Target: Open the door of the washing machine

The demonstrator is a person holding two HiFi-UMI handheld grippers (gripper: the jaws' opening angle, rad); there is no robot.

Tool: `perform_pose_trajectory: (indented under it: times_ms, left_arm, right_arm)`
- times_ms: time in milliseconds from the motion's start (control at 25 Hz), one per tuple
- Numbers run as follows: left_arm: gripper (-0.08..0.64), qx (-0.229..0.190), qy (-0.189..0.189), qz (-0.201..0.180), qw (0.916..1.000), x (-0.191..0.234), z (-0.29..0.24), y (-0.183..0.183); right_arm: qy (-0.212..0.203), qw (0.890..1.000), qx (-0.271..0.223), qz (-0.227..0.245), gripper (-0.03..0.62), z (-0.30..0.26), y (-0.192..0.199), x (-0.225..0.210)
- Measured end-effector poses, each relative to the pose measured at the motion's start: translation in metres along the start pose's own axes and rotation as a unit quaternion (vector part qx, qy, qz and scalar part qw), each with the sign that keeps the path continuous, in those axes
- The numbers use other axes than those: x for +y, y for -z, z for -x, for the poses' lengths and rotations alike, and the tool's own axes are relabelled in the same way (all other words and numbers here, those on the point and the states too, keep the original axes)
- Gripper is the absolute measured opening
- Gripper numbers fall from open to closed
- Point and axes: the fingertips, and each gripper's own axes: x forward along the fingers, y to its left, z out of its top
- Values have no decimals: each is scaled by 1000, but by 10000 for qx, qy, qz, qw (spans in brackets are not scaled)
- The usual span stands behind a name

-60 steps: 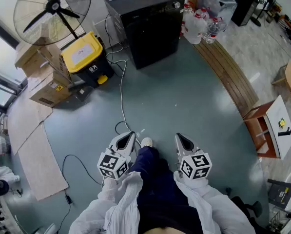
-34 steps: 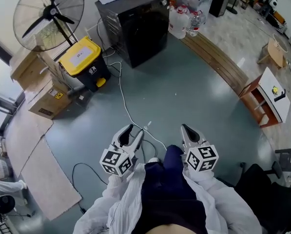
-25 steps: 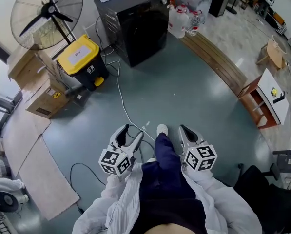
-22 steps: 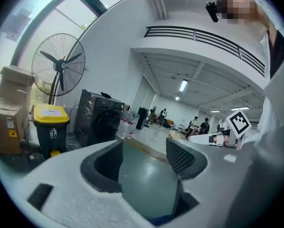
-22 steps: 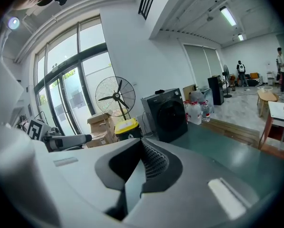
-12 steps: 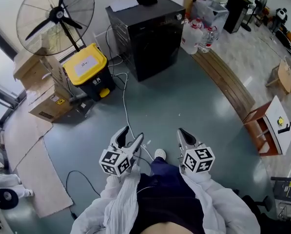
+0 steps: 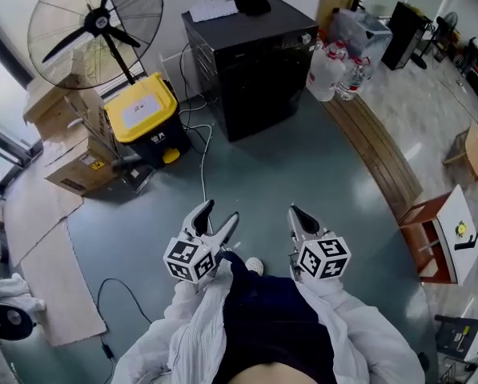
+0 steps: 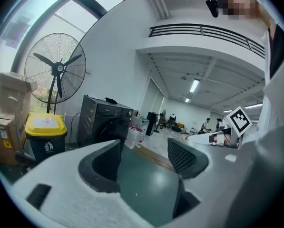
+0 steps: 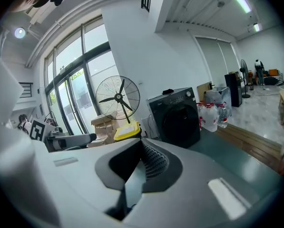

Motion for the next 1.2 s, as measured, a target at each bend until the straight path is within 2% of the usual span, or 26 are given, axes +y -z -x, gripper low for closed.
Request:
perform_pose_trajectory:
  times_ms: [280, 520, 840, 1200]
  left_arm:
    - [298, 349, 6, -77, 9994, 0, -6, 12]
    - [298, 506, 102, 0, 9987, 9, -41, 18]
    - [298, 478, 405, 32, 9980, 36, -117, -13]
    - [298, 300, 462, 107, 9984, 110, -205, -83]
  right_arm:
    - [-50, 9997, 167, -172, 11, -5, 15, -3]
    - [-6, 9992, 301, -262, 11, -28, 16, -23]
    - [181, 9994, 209, -225, 11, -78, -31, -62]
    - [200, 9997, 85, -93, 11, -174, -113, -103]
